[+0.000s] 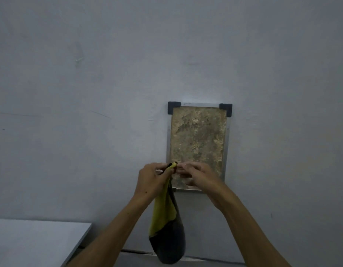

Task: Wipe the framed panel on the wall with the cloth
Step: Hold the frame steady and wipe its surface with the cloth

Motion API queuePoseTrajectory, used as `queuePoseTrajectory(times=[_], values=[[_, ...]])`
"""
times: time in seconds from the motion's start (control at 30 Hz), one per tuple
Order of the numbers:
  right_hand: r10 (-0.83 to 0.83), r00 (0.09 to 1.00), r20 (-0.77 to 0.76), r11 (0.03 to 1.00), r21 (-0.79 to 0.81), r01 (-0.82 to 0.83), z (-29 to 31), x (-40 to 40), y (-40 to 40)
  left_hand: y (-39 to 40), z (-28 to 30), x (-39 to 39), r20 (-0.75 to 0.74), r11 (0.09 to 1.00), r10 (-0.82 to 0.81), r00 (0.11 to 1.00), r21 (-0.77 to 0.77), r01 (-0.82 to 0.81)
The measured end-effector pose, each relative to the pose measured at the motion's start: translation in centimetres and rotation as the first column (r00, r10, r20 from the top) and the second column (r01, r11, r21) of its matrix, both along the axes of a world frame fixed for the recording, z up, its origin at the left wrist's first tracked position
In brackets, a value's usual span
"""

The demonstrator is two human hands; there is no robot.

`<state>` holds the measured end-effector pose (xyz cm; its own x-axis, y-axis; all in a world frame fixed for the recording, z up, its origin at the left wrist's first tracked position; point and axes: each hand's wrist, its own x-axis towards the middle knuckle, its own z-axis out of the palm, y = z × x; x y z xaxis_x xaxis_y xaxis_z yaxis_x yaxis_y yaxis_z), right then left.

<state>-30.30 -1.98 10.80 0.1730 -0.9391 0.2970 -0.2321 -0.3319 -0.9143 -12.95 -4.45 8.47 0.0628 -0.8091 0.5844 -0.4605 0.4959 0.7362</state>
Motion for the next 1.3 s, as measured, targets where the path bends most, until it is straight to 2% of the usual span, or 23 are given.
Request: queuePoseTrajectory(times=[0.1, 0.17, 0.27, 0.4, 0.57, 0.67, 0.77, 0.8, 0.87, 0.97, 1.0, 1.07, 1.13, 1.2, 1.23, 1.3], values=[[-0.165, 0.976, -0.138, 0.976, -0.168, 0.142, 0.5, -1.4, -0.4, -1.1, 1.5, 0.4, 0.004, 0.98, 0.109, 0.994, -0.168, -0.107], [-0.295, 0.937, -0.187, 0.926, -0.298, 0.232, 1.3, -2.7, -0.9, -2.1, 2.6, 0.4, 0.047, 0.959, 0.124, 0.991, -0.262, -0.107], [-0.437, 0.88, -0.188, 0.828, -0.465, 0.312, 2.8, -4.3, -1.4, -3.1, 2.9, 0.1, 0.184, 0.935, 0.157, 0.97, -0.345, -0.086], [-0.552, 0.824, -0.13, 0.693, -0.621, 0.366, 4.6, -5.6, -2.0, -3.6, 0.8, -0.8, 0.268, 0.888, 0.223, 0.937, -0.453, -0.082], [-0.612, 0.781, -0.126, 0.612, -0.701, 0.367, 5.1, -5.9, -2.2, -3.1, -1.4, -1.0, 0.436, 0.89, 0.241, 0.867, -0.455, -0.018], [-0.661, 0.738, -0.138, 0.554, -0.754, 0.354, 5.8, -6.3, -2.3, -3.2, 0.0, -0.7, 0.364, 0.871, 0.248, 0.898, -0.489, -0.042], [-0.737, 0.665, -0.118, 0.435, -0.836, 0.334, 7.8, -6.9, -2.7, -3.6, 0.8, -0.6, 0.228, 0.841, 0.271, 0.935, -0.528, -0.115], [-0.761, 0.639, -0.114, 0.392, -0.865, 0.313, 8.7, -7.1, -2.8, -3.6, 0.5, -0.6, 0.229, 0.834, 0.276, 0.933, -0.539, -0.114], [-0.808, 0.575, -0.13, 0.32, -0.916, 0.242, 10.2, -7.8, -3.2, -3.5, -0.8, -0.6, 0.339, 0.832, 0.267, 0.902, -0.553, -0.039], [-0.845, 0.491, -0.21, 0.335, -0.925, 0.181, 11.4, -9.0, -4.1, -3.0, -2.6, -0.3, 0.575, 0.848, 0.238, 0.783, -0.516, 0.121], [-0.842, 0.483, -0.24, 0.357, -0.919, 0.166, 11.3, -9.4, -4.4, -3.0, -2.4, -0.1, 0.608, 0.851, 0.242, 0.756, -0.508, 0.136], [-0.829, 0.487, -0.274, 0.38, -0.915, 0.132, 10.9, -9.8, -4.8, -3.4, -0.8, -0.1, 0.552, 0.842, 0.249, 0.796, -0.53, 0.104], [-0.816, 0.513, -0.266, 0.372, -0.921, 0.114, 10.6, -10.1, -5.0, -4.0, 1.4, -0.4, 0.381, 0.83, 0.251, 0.89, -0.558, 0.006], [-0.806, 0.54, -0.242, 0.354, -0.928, 0.113, 10.9, -10.3, -5.1, -4.4, 2.6, -0.9, 0.272, 0.827, 0.262, 0.926, -0.558, -0.07], [-0.8, 0.553, -0.233, 0.352, -0.929, 0.117, 11.3, -10.4, -5.1, -4.5, 2.5, -1.1, 0.286, 0.831, 0.258, 0.923, -0.554, -0.061], [-0.782, 0.578, -0.231, 0.367, -0.921, 0.128, 12.0, -10.3, -5.2, -4.0, 1.3, -1.4, 0.429, 0.839, 0.218, 0.876, -0.541, 0.056]])
